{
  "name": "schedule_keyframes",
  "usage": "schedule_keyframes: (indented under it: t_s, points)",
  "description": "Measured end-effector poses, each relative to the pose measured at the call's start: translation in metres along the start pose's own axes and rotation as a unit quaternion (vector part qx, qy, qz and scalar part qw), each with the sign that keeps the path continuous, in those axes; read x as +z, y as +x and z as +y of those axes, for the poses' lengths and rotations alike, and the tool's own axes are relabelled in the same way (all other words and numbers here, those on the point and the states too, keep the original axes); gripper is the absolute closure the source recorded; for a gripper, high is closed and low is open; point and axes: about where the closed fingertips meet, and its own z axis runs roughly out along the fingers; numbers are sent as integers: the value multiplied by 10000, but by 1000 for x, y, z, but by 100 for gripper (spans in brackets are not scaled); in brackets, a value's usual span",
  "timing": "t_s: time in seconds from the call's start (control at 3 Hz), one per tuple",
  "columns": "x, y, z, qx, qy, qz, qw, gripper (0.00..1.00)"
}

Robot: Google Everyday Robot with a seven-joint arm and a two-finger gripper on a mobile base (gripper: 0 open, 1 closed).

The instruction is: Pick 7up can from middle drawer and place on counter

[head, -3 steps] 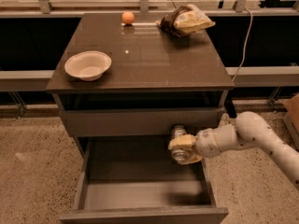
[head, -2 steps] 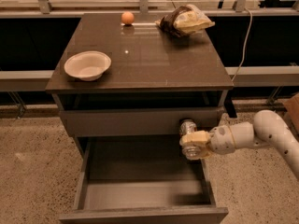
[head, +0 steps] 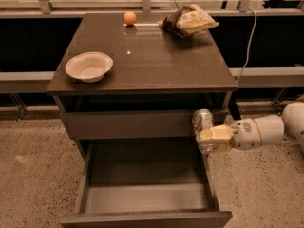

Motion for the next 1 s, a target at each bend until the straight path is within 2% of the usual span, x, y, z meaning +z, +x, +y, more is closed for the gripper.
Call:
schedule_keyframes:
  t_s: [0.33,0.67,1.0]
  points:
    - [-18,2,-38,-225,-190,58,9995,100]
    - [-28,23,-74,-226,-537,139,9982,100]
    - [-31,51,-108,-98,-836,123,9964,100]
